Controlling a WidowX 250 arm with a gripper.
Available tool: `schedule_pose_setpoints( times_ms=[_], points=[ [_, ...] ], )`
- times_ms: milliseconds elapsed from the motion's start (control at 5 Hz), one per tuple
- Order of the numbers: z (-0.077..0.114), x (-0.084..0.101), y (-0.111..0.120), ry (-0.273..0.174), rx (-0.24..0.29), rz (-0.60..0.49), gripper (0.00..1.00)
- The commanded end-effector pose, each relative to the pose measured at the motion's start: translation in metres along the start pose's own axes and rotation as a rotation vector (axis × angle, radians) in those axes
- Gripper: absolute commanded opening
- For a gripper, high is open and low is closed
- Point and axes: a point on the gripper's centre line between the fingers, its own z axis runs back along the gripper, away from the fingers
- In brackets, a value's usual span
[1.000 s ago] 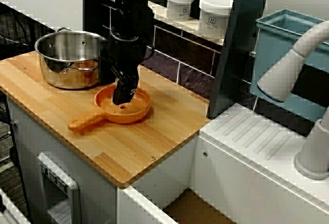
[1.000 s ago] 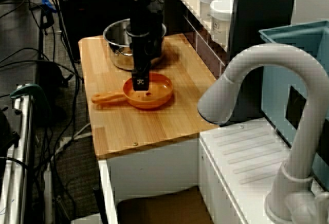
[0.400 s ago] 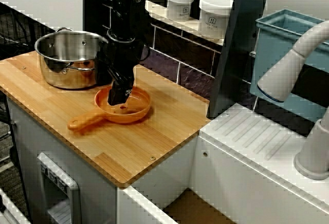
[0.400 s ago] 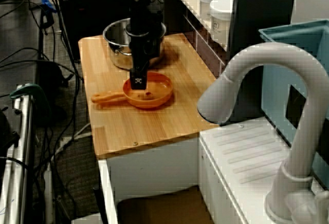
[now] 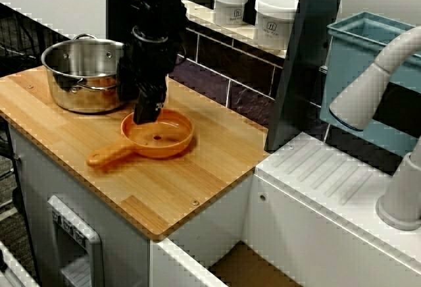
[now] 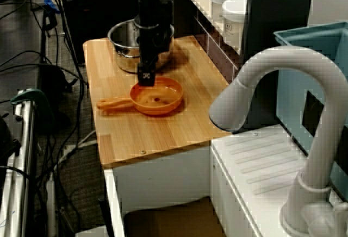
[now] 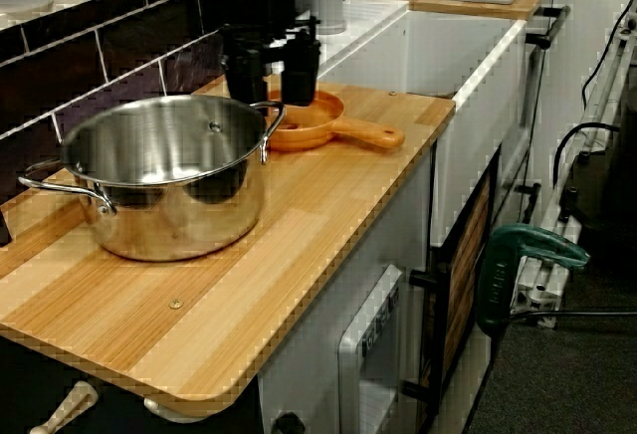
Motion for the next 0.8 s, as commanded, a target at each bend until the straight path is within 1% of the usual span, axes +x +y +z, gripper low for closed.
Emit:
schedule_pose_setpoints(
  times_ms=[0,200,400,600],
  points=[
    [0.007,-0.007,0.041,-0.037,0.005,0.072,1.0],
    [0.007,-0.015,0.058,-0.039,-0.019,0.112,1.0],
    [0.007,-0.02,0.066,-0.035,-0.044,0.129,1.0],
    [0.005,-0.02,0.061,-0.037,-0.038,0.12,1.0]
  ],
)
